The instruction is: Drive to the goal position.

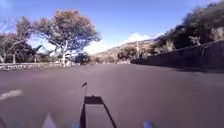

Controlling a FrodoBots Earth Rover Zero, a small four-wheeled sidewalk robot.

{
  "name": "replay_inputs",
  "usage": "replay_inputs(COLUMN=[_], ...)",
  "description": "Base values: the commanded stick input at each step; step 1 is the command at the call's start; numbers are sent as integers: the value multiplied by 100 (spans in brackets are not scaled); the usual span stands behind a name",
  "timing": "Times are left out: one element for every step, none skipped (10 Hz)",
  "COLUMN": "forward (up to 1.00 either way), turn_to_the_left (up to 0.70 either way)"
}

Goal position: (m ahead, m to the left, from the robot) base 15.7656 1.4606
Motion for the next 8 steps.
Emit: replay_inputs(forward=[70,70,70,70,70,70,70,70], turn_to_the_left=[0,0,0,0,0,0,0,0])
